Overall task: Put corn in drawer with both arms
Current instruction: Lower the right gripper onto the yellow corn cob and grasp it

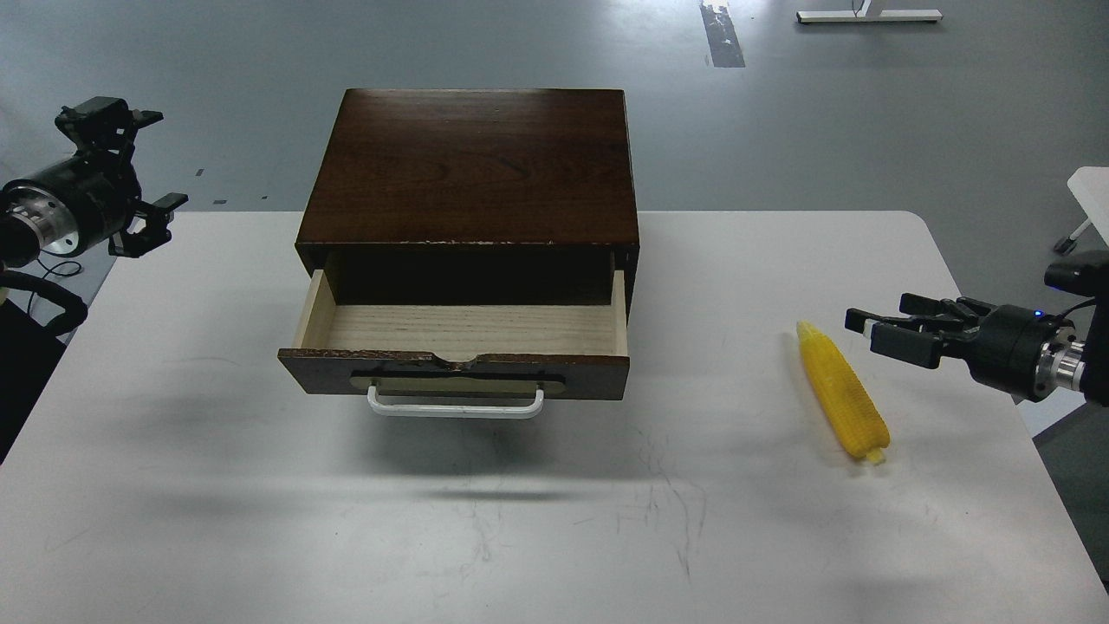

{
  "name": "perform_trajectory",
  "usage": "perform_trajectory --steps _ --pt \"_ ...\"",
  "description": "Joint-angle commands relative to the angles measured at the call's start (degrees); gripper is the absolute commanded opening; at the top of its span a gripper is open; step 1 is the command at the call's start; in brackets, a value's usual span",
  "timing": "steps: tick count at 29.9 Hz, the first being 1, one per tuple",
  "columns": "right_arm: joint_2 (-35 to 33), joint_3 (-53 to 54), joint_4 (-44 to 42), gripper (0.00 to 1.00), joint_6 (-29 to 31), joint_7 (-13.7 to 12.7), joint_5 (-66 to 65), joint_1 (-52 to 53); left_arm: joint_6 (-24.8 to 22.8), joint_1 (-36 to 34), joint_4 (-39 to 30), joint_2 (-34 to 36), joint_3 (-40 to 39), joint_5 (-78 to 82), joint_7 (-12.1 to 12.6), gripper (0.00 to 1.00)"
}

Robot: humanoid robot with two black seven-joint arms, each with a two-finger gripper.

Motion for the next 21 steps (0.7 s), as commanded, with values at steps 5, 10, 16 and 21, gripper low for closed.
perform_trajectory --steps 5,10,16,21 --pt "6.3 -3.6 -9.2 1.0 -0.3 -0.6 -0.1 -0.2 -0.3 0.6 0.0 -0.2 0.1 0.1 -0.7 0.99" --pt "8.9 -3.8 -10.3 0.98 -0.4 -0.6 0.1 -0.7 -0.3 0.6 0.0 -0.1 0.0 0.1 -1.0 0.99" --pt "10.6 -5.9 -10.3 0.95 -0.4 -0.6 -0.2 -0.3 -0.2 0.7 0.0 0.0 0.1 0.2 -1.1 0.99" --pt "12.4 -10.4 -12.5 0.77 -2.8 -0.8 -0.7 0.0 0.2 1.8 0.0 0.0 0.1 0.6 -1.8 0.99"
